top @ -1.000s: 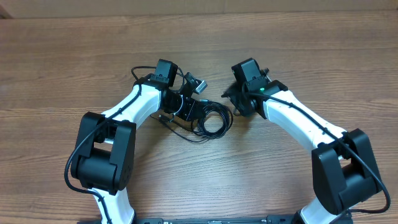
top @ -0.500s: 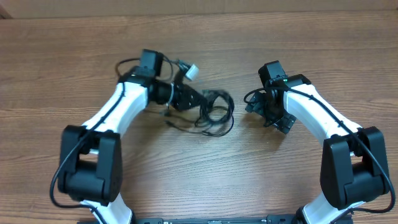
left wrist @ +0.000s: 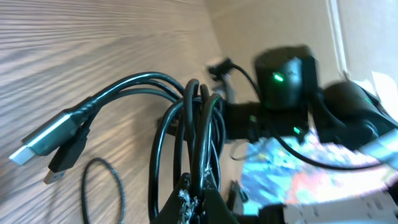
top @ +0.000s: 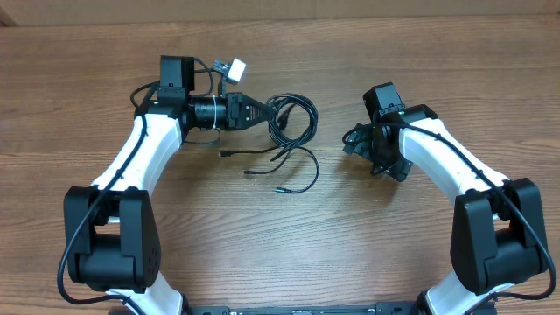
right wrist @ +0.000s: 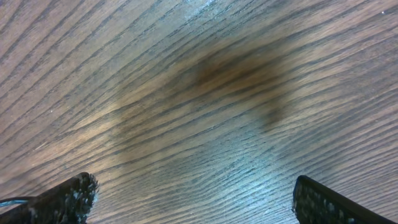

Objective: Untangle cables

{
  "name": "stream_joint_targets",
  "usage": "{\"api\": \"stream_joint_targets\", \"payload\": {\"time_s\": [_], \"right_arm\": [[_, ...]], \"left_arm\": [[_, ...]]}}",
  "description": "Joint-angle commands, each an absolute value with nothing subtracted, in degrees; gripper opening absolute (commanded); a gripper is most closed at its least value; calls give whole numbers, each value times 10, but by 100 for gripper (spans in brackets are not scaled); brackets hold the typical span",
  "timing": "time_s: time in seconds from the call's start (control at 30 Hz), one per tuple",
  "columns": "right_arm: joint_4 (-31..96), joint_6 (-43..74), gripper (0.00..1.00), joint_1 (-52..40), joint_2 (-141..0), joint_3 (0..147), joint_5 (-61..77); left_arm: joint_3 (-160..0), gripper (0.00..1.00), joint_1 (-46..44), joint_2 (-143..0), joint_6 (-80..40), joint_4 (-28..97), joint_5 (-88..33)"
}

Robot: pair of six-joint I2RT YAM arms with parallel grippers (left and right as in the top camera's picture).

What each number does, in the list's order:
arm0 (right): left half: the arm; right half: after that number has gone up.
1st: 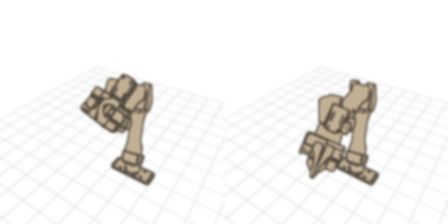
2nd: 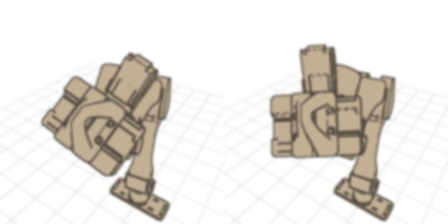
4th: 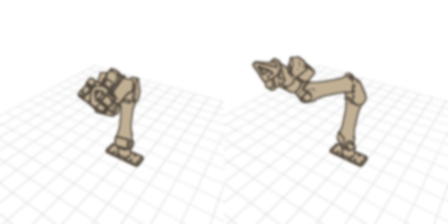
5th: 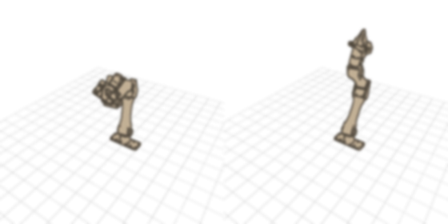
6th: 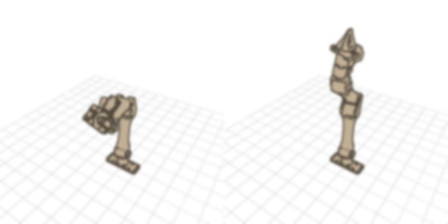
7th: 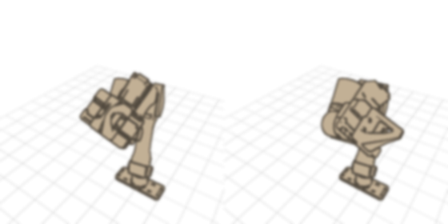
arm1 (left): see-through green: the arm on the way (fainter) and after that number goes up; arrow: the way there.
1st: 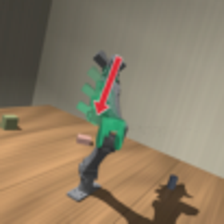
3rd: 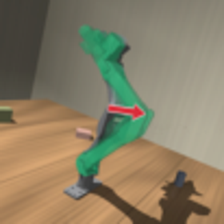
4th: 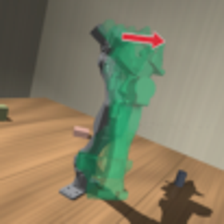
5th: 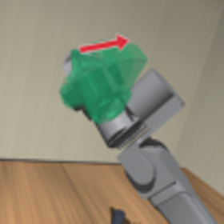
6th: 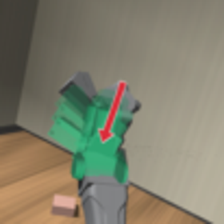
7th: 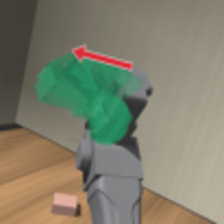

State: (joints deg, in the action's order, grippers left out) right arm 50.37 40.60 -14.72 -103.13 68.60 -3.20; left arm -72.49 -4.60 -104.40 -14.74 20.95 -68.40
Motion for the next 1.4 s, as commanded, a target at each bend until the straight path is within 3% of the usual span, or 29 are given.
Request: {"api": "stream_joint_targets", "payload": {"time_s": [0.0, 0.3, 0.57, 0.73, 0.8, 0.87, 0.9, 0.97, 1.03, 1.23, 1.37], "right_arm": [[502, 402, 100, -147, -1033, 686, -33], [495, 402, 100, -147, -1033, 686, -33], [493, 402, 100, -147, -1033, 686, -33], [493, 402, 100, -147, -1033, 686, -33], [493, 402, 100, -147, -1033, 686, -33], [493, 402, 100, -147, -1033, 686, -33], [493, 402, 100, -147, -1033, 686, -33], [493, 402, 100, -147, -1033, 686, -33], [493, 402, 100, -147, -1033, 686, -33], [493, 402, 100, -147, -1033, 686, -33], [493, 402, 100, -147, -1033, 686, -33]], "left_arm": [[-734, 4, -41, -1027, -173, 205, -587], [-733, 4, -51, -1032, -162, 193, -279], [-733, 4, -53, -1085, -161, 119, -238], [-733, 4, -53, -1128, -160, 91, -129], [-733, 22, -53, -1139, -158, 73, -116], [-735, 49, -53, -1135, -152, 51, -124], [-742, 68, -53, -1129, -152, 45, -140], [-758, 86, -53, -1116, -152, 56, -161], [-775, 91, -57, -1104, -153, 90, -161], [-816, 84, -104, -1092, -152, 276, -161], [-815, 69, -172, -1094, -152, 366, -159]]}}
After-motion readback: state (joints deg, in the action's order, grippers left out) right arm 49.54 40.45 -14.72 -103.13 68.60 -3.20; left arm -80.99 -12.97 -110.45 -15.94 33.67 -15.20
